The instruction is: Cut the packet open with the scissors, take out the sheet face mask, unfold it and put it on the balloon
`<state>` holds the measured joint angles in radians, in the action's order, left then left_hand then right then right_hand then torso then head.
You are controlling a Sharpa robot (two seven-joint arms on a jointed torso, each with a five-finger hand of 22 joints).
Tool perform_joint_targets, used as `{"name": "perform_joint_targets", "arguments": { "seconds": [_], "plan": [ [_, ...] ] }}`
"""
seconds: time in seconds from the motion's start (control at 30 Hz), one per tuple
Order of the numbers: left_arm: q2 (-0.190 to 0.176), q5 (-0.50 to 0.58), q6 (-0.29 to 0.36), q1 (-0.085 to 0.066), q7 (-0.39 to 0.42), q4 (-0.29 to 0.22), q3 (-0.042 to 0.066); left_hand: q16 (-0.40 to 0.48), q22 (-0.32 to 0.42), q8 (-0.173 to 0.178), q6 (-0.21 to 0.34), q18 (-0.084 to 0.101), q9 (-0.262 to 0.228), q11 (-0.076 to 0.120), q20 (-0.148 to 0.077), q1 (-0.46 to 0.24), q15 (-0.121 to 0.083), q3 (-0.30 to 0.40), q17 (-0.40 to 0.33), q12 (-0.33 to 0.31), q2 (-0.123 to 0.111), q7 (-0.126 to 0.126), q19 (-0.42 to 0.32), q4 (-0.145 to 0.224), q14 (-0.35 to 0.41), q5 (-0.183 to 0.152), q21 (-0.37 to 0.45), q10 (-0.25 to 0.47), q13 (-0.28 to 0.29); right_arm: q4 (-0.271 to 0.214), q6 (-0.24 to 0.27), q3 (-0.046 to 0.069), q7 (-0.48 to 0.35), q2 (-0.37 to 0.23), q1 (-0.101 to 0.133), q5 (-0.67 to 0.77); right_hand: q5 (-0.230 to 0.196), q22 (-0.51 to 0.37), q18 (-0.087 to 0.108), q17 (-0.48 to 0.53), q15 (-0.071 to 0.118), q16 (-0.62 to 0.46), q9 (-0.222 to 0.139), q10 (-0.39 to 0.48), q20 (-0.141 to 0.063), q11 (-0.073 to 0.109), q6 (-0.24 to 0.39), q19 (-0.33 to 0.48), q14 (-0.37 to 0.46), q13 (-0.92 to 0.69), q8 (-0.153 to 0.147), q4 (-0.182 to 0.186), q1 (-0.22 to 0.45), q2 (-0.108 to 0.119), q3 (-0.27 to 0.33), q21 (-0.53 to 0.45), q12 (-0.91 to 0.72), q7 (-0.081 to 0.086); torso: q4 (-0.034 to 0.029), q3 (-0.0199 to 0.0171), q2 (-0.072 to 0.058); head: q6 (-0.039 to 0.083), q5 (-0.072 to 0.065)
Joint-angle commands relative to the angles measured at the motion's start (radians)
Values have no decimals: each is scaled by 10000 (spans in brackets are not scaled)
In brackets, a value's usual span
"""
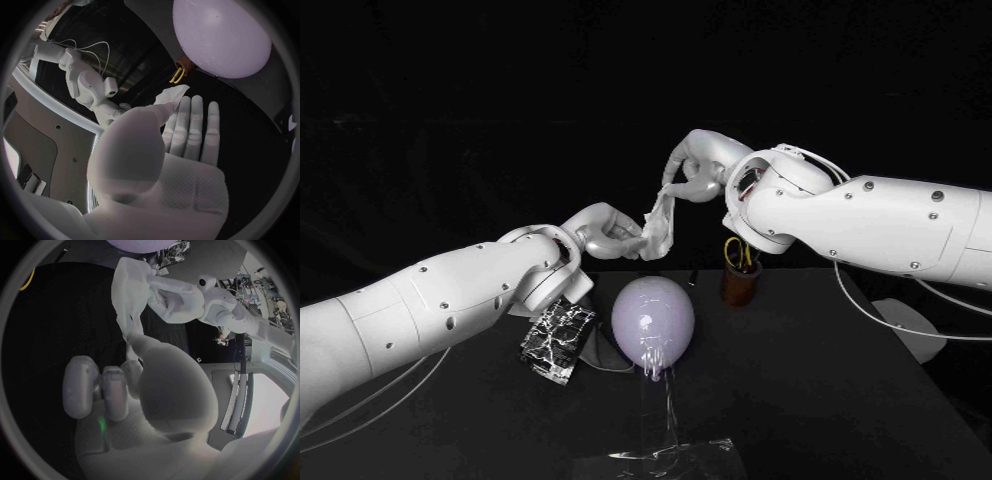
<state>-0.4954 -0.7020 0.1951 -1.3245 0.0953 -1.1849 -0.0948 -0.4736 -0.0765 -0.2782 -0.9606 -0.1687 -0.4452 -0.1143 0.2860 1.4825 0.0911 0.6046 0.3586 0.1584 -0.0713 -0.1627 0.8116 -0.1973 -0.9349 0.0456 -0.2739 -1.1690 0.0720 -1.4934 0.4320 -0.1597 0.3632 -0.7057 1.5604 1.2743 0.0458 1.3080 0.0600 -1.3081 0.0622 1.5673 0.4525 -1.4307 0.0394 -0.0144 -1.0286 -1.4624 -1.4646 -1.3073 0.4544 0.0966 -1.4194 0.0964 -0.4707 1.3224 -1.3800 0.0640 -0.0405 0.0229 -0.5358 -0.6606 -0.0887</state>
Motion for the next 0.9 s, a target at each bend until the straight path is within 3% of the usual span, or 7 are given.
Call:
{"name": "perform_joint_targets", "arguments": {
  "seconds": [0.03, 0.9],
  "plan": [
    [-29, 379, -154, 2, 314, -62, 14, 55, -8, -43, 87, -18, -15, -37, 19, -36, 13, 59, -13, -45, 84, 22, -13, -4, -74, 29, -31, 10, -12, 37, -223, 8, 46, -24, 3, 73, 32, 2057, -166, -2627, 75, 35, 9, -509, -2, 258, -43, -371, -1062, -1183, 26, 16, -22, -102, -60, 44, -13, -9, -6, 2, 2, -3, -3],
    [-320, 1709, -708, 61, 270, -58, 18, 191, 12, -5, 383, 27, -98, -142, 25, -323, 76, 228, 27, -317, 493, -90, -64, -300, -66, 20, 12, 135, -45, -267, -273, 2, -29, -673, -157, -11, 31, 2058, -167, -2627, 75, 35, 13, -508, -4, 257, -41, -372, -1062, -1176, 32, 9, -1, -89, -85, 47, -2, -8, 5, -6, 6, 4, 57]
  ]
}}
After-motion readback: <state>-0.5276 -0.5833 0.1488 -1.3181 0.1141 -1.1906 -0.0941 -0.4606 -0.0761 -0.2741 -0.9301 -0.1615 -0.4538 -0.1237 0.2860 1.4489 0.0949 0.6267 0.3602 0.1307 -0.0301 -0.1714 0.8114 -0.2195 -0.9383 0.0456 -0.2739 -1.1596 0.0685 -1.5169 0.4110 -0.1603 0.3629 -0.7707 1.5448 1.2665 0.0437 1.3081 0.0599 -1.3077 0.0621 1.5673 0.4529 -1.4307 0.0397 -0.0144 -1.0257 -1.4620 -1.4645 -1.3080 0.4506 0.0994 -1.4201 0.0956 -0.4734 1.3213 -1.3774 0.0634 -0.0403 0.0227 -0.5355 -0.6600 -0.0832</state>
